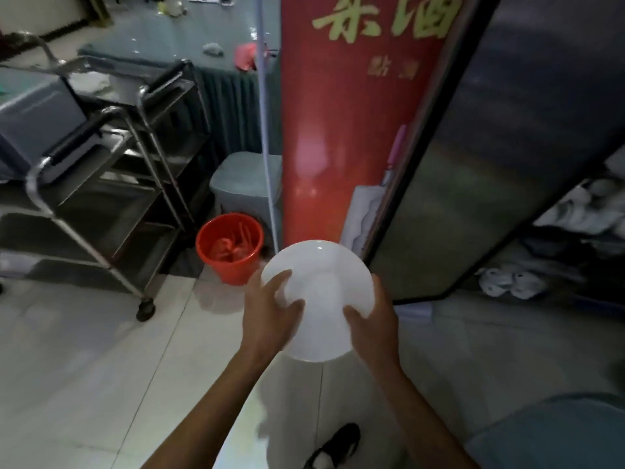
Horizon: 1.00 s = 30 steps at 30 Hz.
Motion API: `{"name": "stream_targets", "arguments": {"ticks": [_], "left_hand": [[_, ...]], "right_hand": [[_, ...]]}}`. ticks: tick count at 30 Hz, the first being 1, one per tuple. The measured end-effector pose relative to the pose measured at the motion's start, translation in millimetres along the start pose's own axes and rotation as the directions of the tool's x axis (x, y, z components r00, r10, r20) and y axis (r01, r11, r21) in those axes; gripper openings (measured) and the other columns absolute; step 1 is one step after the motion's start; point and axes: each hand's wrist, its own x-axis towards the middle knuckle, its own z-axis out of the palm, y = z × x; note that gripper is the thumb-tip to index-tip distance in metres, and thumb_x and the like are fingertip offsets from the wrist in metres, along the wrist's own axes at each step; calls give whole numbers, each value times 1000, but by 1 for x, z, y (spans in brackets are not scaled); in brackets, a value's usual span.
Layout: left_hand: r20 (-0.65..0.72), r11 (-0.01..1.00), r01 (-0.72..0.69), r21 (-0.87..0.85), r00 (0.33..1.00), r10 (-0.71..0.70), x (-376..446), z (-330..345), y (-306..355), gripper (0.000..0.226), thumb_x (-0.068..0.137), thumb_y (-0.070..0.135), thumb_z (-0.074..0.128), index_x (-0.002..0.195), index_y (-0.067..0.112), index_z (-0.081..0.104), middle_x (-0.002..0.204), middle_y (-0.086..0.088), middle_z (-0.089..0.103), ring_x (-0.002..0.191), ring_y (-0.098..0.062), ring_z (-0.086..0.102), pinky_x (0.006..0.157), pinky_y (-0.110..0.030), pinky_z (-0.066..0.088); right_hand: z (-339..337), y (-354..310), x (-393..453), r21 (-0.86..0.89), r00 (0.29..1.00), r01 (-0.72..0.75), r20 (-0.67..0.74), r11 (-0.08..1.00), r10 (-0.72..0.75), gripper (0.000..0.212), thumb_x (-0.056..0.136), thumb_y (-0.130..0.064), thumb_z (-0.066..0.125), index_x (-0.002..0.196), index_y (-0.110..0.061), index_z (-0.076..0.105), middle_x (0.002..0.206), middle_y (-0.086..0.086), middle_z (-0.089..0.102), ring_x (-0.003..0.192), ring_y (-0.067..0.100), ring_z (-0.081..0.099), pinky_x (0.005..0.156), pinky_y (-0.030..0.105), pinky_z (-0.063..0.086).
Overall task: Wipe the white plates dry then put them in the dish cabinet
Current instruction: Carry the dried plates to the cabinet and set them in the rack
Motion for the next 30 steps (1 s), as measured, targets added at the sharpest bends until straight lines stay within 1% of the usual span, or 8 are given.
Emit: {"name": "stream_targets", "arguments": {"ticks": [2, 3, 8, 12, 17, 20, 26, 30], "left_hand": [[49, 999, -51, 16, 998, 50, 13, 24, 28, 58, 78, 30, 80, 132, 33, 58, 151, -4, 37, 135, -26, 39, 108, -41, 37], [73, 997, -73, 17, 995, 71, 19, 37, 42, 58, 78, 28, 80, 132, 32, 59, 151, -5, 37, 135, -26, 39, 109, -41, 37], [170, 985, -166, 43, 973, 157, 45, 98, 113, 58, 81, 26, 77, 135, 28, 57, 151, -4, 37, 133, -26, 41, 108, -39, 37], [218, 967, -254, 27, 945, 242, 59, 142, 163, 57, 79, 21, 79, 133, 24, 60, 148, -4, 39, 129, -25, 44, 101, -29, 36], [310, 943, -333, -14, 895, 321, 69, 202, 214, 58, 77, 19, 79, 131, 28, 61, 148, -3, 39, 129, -24, 44, 105, -29, 35], [371, 928, -371, -36, 857, 357, 69, 238, 234, 57, 78, 23, 79, 132, 31, 61, 147, -2, 39, 129, -21, 43, 99, -23, 32], [492, 929, -349, -122, 792, 362, 77, 314, 266, 56, 78, 23, 81, 130, 33, 61, 149, -1, 33, 130, -23, 44, 109, -37, 40], [556, 921, -357, -156, 739, 381, 102, 369, 287, 59, 77, 25, 81, 131, 36, 59, 150, 1, 31, 131, -22, 41, 106, -42, 44]], "right_hand": [[-27, 6, 20, 26, 998, -24, -49, 999, 25, 72, 86, -3, 68, 150, -21, 40, 140, 2, 54, 125, 20, 52, 103, 42, 48], [-40, 10, 30, 35, 997, -37, -70, 999, 39, 73, 86, -3, 67, 151, -21, 38, 140, 3, 53, 126, 21, 51, 104, 44, 47], [-105, 29, 80, 62, 980, -77, -178, 995, 87, 76, 86, -4, 66, 153, -24, 35, 143, 2, 50, 118, 12, 48, 89, 23, 40], [-152, 43, 105, 93, 951, -77, -294, 993, 101, 74, 87, -4, 67, 153, -20, 36, 143, 2, 50, 124, 17, 49, 89, 15, 34], [-208, 61, 124, 98, 892, -112, -429, 989, 144, 76, 86, -6, 68, 154, -20, 35, 147, 3, 48, 124, 13, 46, 92, 15, 33], [-237, 73, 131, 90, 849, -137, -503, 987, 163, 76, 85, -6, 69, 152, -19, 37, 147, 5, 48, 128, 18, 47, 100, 26, 37], [-286, 102, 153, 112, 765, -222, -596, 969, 244, 75, 85, -8, 69, 151, -21, 37, 143, 5, 51, 123, 20, 50, 101, 36, 45], [-315, 116, 188, 117, 719, -230, -648, 966, 249, 72, 85, -7, 71, 149, -19, 40, 139, 5, 52, 112, 11, 46, 89, 28, 40]]}}
